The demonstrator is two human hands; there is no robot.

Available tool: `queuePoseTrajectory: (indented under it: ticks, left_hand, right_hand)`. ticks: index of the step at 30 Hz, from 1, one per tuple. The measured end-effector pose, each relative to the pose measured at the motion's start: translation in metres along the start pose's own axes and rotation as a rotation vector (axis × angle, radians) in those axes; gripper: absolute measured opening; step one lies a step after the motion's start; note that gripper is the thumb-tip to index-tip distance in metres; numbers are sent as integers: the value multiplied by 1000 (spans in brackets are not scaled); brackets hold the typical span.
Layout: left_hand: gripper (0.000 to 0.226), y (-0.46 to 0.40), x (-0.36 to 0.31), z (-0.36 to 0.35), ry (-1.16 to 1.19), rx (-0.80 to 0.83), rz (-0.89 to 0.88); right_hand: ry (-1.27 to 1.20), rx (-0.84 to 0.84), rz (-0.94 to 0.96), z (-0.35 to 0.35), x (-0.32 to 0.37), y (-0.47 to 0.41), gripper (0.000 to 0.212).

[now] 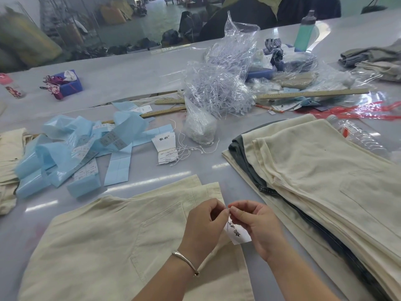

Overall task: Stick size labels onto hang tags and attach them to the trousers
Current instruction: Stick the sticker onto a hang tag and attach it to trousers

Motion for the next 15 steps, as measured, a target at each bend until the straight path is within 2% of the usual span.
queuePoseTrajectory:
  ticks: [6, 8, 11, 15]
  left_hand:
    - [19, -10, 12, -4, 41, 201, 41]
    - [17, -13, 18, -2, 71, 216, 64]
    - [19, -15, 23, -2, 99, 203, 73]
    - [21, -16, 31, -2, 135, 186, 96]
  right_hand:
    - [33, 137, -71, -5, 2, 0, 6]
    - [49, 166, -84, -6, 0, -1, 14]
    - [68, 137, -82, -8, 0, 0, 23]
    - [18, 61, -107, -9, -4, 3, 19]
Point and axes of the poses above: each hand's wrist, its own y-axis away from the middle knuckle, its own z-axis out of the back of the hand, x = y × z, the point moved 9 cm from there along -y, towards the middle knuckle, and after that the axes turned 13 degrees about z, right-handed, at the moved point
